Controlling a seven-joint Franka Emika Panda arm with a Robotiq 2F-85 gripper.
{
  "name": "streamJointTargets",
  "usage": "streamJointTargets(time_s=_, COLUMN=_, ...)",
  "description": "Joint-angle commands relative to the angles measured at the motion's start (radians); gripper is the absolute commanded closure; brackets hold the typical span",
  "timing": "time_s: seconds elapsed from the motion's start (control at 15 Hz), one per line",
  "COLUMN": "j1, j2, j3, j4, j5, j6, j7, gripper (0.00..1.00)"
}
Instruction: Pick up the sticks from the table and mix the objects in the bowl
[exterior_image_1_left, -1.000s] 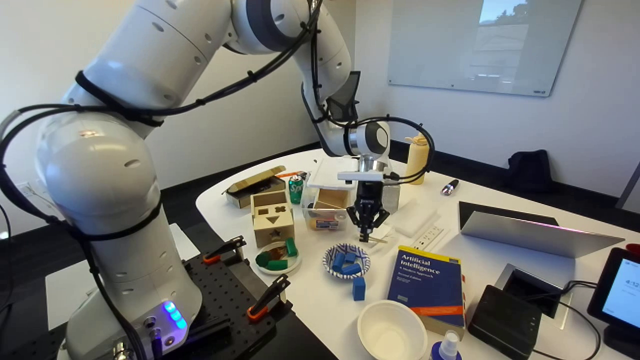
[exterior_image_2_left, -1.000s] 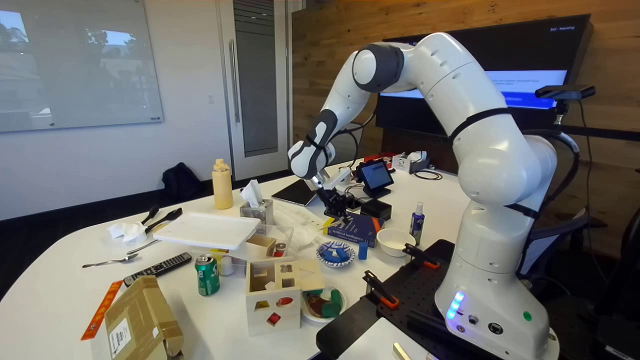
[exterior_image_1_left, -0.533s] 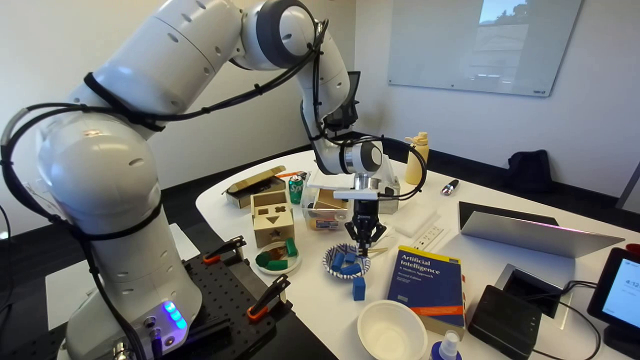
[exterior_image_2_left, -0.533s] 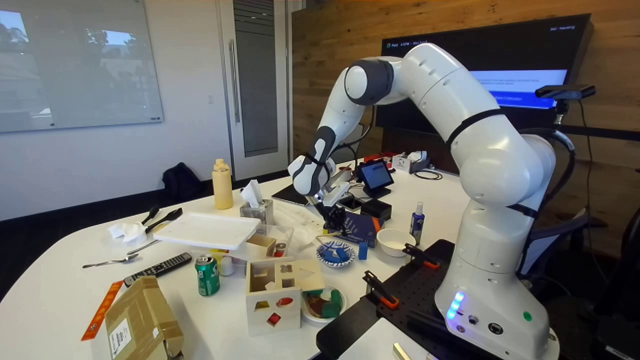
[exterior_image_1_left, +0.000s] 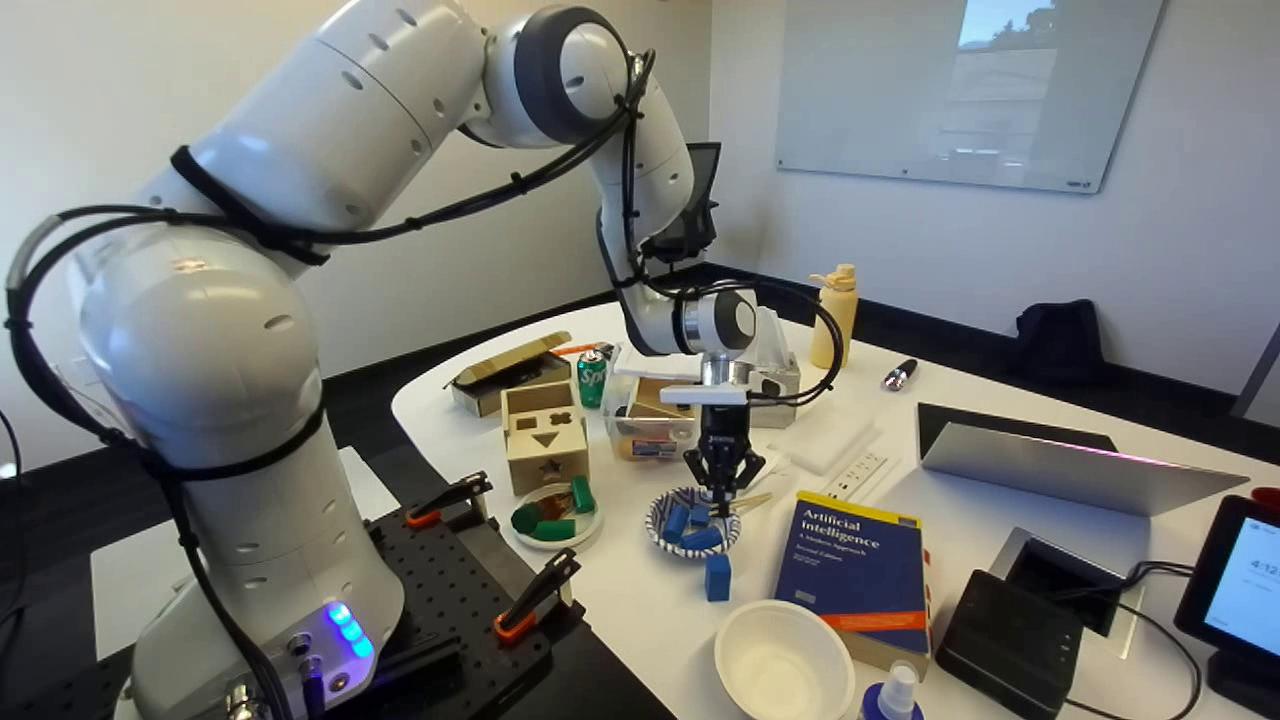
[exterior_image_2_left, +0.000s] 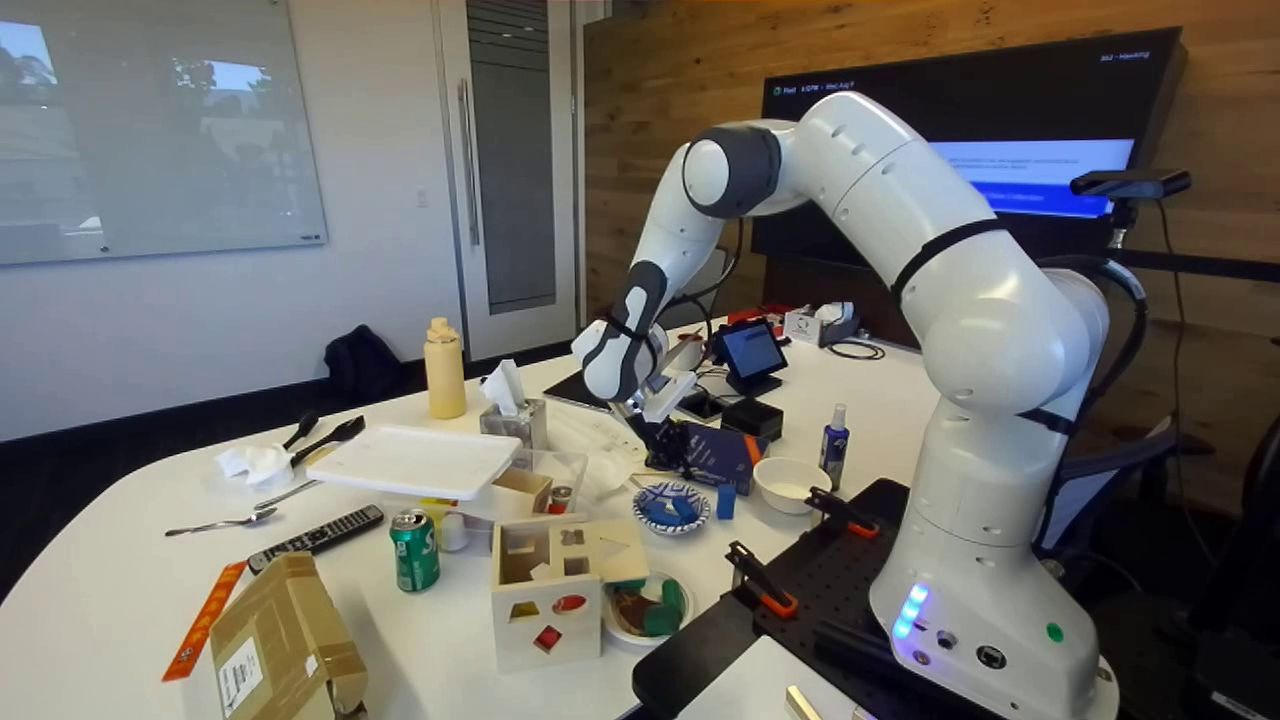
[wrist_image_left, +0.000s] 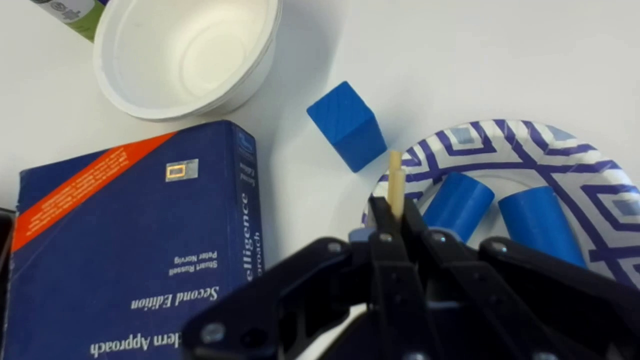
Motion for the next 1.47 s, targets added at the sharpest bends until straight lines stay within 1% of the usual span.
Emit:
streamJointTargets(time_s=0.0, j1=0.040, j2=0.032, j3=-0.012, j4=-0.003, j5=-0.006, j6=0.017, j7=0.046, gripper=0.98)
streamJointTargets(time_s=0.27, j1=0.056, j2=0.064, j3=-0.013, j4=-0.002, j5=-0.003, j6=0.025, j7=0.067, gripper=0.98)
streamJointTargets(time_s=0.53, j1=0.061, j2=0.071, j3=-0.019, j4=-0.004, j5=-0.003, j6=0.030, j7=0.079, gripper=0.98)
streamJointTargets(time_s=0.6, j1=0.061, j2=0.067, j3=-0.022, j4=-0.007, j5=-0.003, j6=0.031, j7=0.080, gripper=0.69)
streamJointTargets(time_s=0.67, j1=0.062, j2=0.063, j3=-0.023, j4=-0.008, j5=-0.004, j6=0.032, j7=0.080, gripper=0.68)
streamJointTargets(time_s=0.73, j1=0.062, j2=0.061, j3=-0.025, j4=-0.010, j5=-0.004, j6=0.032, j7=0.082, gripper=0.63)
streamJointTargets(time_s=0.93, j1=0.064, j2=0.056, j3=-0.024, j4=-0.011, j5=-0.004, j6=0.032, j7=0.081, gripper=0.38)
streamJointTargets(time_s=1.07, j1=0.062, j2=0.055, j3=-0.023, j4=-0.012, j5=-0.002, j6=0.031, j7=0.079, gripper=0.25)
streamJointTargets(time_s=1.27, j1=0.058, j2=0.049, j3=-0.019, j4=-0.013, j5=0.004, j6=0.033, j7=0.075, gripper=0.02)
streamJointTargets(time_s=1.4, j1=0.055, j2=0.038, j3=-0.017, j4=-0.015, j5=0.009, j6=0.036, j7=0.072, gripper=0.00)
